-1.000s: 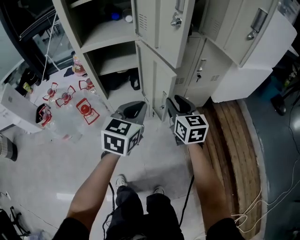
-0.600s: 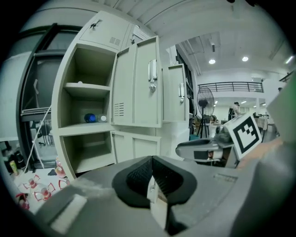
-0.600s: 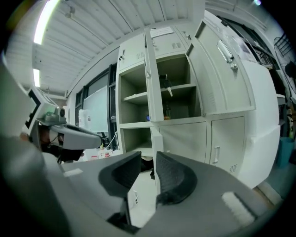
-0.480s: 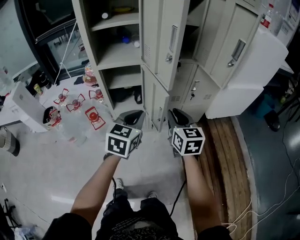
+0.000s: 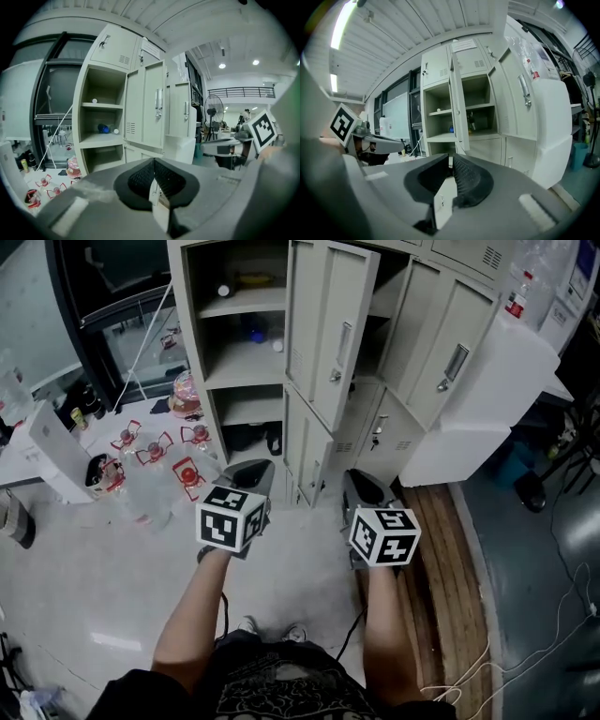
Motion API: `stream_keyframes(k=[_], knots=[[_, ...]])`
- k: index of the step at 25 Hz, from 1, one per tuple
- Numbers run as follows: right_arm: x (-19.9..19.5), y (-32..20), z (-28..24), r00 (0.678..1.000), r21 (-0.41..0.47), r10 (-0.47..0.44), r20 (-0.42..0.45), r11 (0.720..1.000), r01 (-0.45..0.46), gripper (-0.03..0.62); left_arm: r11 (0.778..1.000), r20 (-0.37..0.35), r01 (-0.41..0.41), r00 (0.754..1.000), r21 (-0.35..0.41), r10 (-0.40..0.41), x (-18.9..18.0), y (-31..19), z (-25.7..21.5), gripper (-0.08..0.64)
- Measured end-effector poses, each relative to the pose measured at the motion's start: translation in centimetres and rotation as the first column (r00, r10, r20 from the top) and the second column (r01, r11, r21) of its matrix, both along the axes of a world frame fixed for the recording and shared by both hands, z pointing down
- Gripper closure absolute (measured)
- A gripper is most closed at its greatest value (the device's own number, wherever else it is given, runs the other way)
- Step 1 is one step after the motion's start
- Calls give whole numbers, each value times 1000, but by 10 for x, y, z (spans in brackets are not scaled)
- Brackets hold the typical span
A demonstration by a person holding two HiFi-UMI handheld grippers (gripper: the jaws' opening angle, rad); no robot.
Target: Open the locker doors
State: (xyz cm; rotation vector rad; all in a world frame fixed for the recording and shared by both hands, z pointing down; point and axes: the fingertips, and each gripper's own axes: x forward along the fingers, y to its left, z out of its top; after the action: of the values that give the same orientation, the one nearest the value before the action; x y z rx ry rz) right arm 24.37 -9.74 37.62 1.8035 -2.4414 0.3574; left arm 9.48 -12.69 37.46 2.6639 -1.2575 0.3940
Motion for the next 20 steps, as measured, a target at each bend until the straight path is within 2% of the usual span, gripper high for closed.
stream_keyframes(k=[9,20], knots=[[-22,12,-53,997,56,29,-70,998,-25,592,998,-12,-55,998,20,55,-25,7,-30,555],[-39,15,-66,993,85,85,-88,993,-77,592,992,-5,-114,993,56,115,-32,3,-45,555]])
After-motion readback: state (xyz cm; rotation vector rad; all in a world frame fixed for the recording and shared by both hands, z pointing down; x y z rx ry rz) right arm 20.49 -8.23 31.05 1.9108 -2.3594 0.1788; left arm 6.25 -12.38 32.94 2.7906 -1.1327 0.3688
